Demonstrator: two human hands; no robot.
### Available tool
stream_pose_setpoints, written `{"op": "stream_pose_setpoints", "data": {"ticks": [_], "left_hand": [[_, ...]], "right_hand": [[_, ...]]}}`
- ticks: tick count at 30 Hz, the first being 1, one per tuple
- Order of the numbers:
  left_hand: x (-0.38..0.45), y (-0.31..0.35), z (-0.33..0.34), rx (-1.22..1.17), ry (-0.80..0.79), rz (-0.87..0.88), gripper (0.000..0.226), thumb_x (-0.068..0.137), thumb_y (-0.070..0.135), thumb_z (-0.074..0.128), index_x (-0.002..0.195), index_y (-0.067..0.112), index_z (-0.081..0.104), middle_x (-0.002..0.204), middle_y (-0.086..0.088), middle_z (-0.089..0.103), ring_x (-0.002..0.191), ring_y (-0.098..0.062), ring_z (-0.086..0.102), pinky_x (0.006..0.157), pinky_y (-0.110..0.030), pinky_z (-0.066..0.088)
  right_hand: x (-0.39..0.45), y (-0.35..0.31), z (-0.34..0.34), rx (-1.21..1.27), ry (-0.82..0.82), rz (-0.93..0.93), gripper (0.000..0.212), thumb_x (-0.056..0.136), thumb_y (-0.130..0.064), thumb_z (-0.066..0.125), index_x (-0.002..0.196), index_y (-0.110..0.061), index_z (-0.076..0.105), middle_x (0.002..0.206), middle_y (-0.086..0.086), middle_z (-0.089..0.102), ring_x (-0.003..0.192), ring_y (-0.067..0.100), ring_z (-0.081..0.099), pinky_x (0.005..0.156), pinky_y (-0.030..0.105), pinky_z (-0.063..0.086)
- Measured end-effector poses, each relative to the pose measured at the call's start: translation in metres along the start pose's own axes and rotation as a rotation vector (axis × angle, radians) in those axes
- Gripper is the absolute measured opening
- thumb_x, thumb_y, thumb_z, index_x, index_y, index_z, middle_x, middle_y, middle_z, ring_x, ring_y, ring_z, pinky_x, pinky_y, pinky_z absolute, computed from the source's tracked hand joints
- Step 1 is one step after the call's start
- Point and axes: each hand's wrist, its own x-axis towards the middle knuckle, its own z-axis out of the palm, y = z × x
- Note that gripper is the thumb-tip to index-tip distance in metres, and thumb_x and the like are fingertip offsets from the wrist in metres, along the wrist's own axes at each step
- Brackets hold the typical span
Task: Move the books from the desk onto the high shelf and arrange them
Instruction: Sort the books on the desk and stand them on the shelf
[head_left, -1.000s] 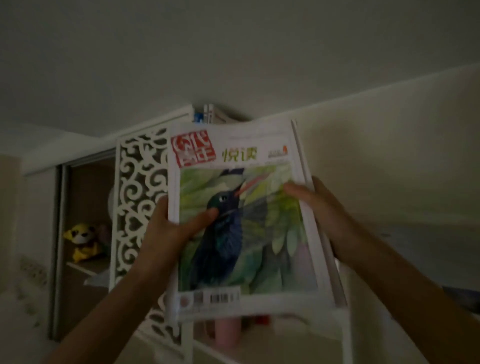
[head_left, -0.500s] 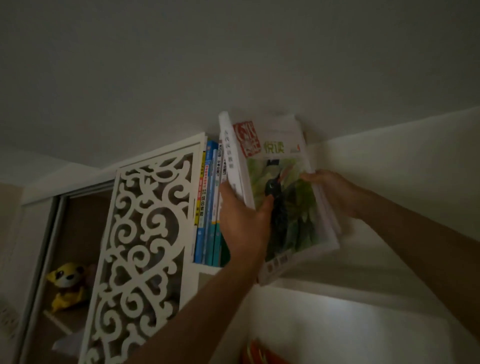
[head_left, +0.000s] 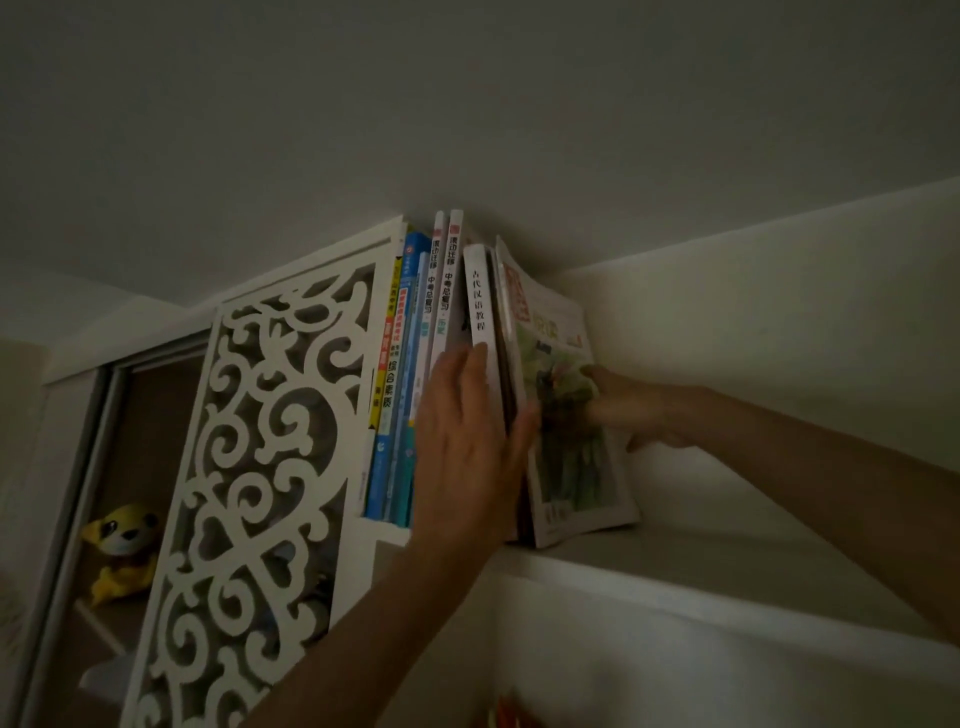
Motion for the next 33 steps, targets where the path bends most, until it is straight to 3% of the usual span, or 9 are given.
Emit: {"op": "stream_pose_setpoints", "data": {"ticks": [4,8,11,13,19,22,24,27,33], "left_hand": [[-0.002,-0.032,-0.03,0.108,-0.129,-0.036,0.074,0.091,0.049,0.046,0.147,0.033,0.001,0.157,0.006,-0.002,0.142,-0.016,0.008,0.115,-0.041,0.011],[0.002,-0.054,-0.034,0.108,-0.318,-0.092,0.089,0.087,0.032,0.058,0.141,0.033,-0.013,0.154,0.012,-0.013,0.142,-0.015,0.015,0.111,-0.04,0.028],[0.0,-0.061,-0.027,0.196,-0.294,-0.027,0.094,0.085,0.032,0.061,0.135,0.032,-0.018,0.143,0.016,-0.022,0.142,-0.013,0.011,0.112,-0.032,0.019],[-0.001,-0.062,-0.024,0.18,-0.282,-0.008,0.091,0.087,0.033,0.058,0.137,0.029,-0.018,0.144,0.013,-0.022,0.142,-0.014,0.007,0.111,-0.03,0.01],[0.003,-0.051,-0.042,0.072,-0.364,-0.096,0.072,0.094,0.018,0.05,0.149,0.018,0.004,0.158,0.0,0.001,0.143,-0.016,0.013,0.111,-0.028,0.015],[-0.015,-0.037,-0.056,-0.06,-0.274,-0.131,0.053,0.093,0.011,0.049,0.142,0.013,0.031,0.146,-0.004,0.035,0.133,-0.018,0.036,0.105,-0.027,0.033],[-0.035,-0.026,-0.063,-0.099,-0.222,-0.118,0.043,0.092,0.009,0.052,0.133,0.011,0.041,0.128,0.0,0.045,0.117,-0.009,0.042,0.092,-0.01,0.032],[-0.066,0.0,-0.068,-0.23,-0.232,-0.03,0.029,0.09,0.006,0.055,0.116,0.015,0.049,0.112,0.005,0.045,0.099,0.009,0.037,0.08,0.005,0.028],[-0.17,0.07,-0.063,-0.581,-0.6,-0.088,0.014,0.091,0.028,0.044,0.103,0.033,0.051,0.099,0.03,0.052,0.095,0.018,0.049,0.079,-0.007,0.042]], "right_hand": [[-0.008,-0.018,0.008,0.103,-0.073,-0.136,0.098,0.066,-0.055,0.066,0.145,-0.037,0.011,0.138,-0.002,0.044,0.126,0.021,0.044,0.092,0.047,0.048],[-0.001,-0.019,0.029,0.032,-0.034,-0.266,0.113,0.072,-0.031,0.076,0.147,-0.037,-0.008,0.148,-0.003,0.029,0.136,0.021,0.032,0.104,0.055,0.038],[0.005,-0.011,0.036,0.05,0.011,-0.295,0.114,0.072,-0.031,0.077,0.147,-0.036,-0.009,0.152,-0.003,0.024,0.137,0.019,0.029,0.108,0.052,0.035],[0.006,-0.012,0.043,0.052,0.022,-0.293,0.117,0.071,-0.034,0.078,0.147,-0.036,-0.011,0.153,-0.003,0.021,0.138,0.017,0.027,0.11,0.05,0.033],[0.017,-0.02,0.064,-0.043,0.202,-0.307,0.131,0.05,-0.06,0.078,0.149,-0.03,-0.003,0.148,0.004,0.031,0.134,0.02,0.033,0.113,0.043,0.031],[-0.01,-0.021,0.066,-0.052,0.289,-0.361,0.098,0.072,-0.037,0.078,0.147,-0.018,0.019,0.141,0.003,0.043,0.128,0.016,0.041,0.111,0.038,0.034],[-0.041,-0.023,0.061,-0.073,0.321,-0.399,0.073,0.078,-0.028,0.074,0.139,-0.014,0.037,0.131,-0.001,0.052,0.121,0.011,0.047,0.107,0.03,0.039],[-0.11,-0.018,0.057,-0.203,0.394,-0.406,0.048,0.085,-0.02,0.067,0.129,-0.017,0.048,0.123,-0.005,0.051,0.109,0.001,0.042,0.086,-0.004,0.032],[-0.263,0.044,0.068,-0.309,0.327,-0.22,0.022,0.085,-0.027,0.061,0.107,-0.029,0.056,0.111,-0.009,0.056,0.101,0.003,0.056,0.083,0.017,0.048]]}}
